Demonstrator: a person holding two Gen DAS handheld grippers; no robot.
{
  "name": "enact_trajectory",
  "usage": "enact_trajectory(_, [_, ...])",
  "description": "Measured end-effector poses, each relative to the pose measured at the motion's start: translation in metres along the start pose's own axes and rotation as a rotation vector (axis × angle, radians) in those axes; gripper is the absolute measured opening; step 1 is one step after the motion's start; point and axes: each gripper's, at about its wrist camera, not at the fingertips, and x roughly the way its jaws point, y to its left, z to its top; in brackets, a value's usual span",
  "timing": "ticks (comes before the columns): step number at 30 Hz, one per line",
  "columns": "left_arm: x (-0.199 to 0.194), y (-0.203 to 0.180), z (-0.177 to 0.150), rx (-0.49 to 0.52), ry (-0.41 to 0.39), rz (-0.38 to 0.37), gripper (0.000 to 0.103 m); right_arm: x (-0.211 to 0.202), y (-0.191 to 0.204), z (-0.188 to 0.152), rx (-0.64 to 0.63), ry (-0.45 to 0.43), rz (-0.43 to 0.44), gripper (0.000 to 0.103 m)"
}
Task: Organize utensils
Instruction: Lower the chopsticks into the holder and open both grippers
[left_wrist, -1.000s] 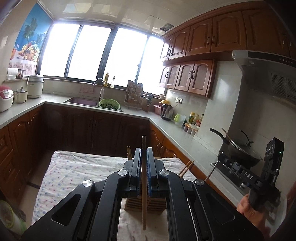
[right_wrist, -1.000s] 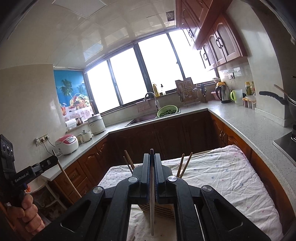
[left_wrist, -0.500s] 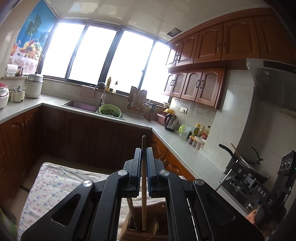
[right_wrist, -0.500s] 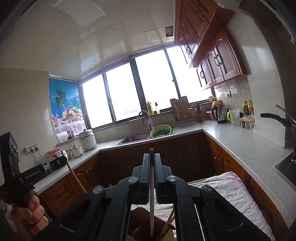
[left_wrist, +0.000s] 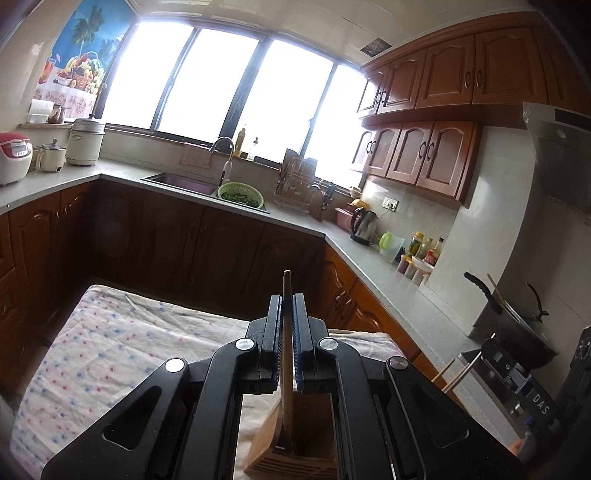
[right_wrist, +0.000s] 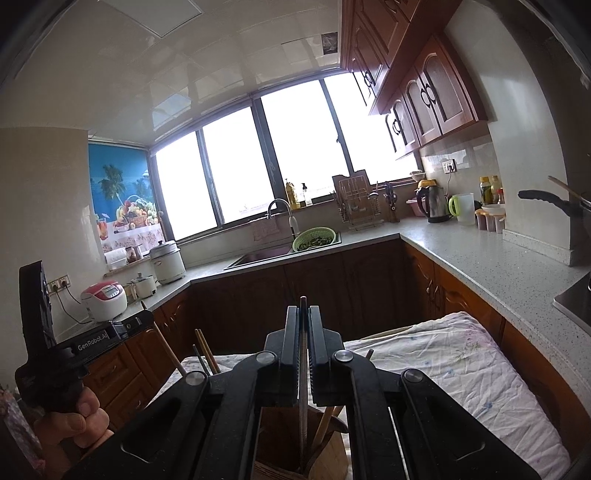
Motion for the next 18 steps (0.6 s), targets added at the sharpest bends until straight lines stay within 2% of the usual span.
enact_trajectory(18, [0.009,0.004,-0.03,-0.002,0.075,0.017,0.004,0.015,-0.021,-0.034,0.075,0.1,-0.037,0.004])
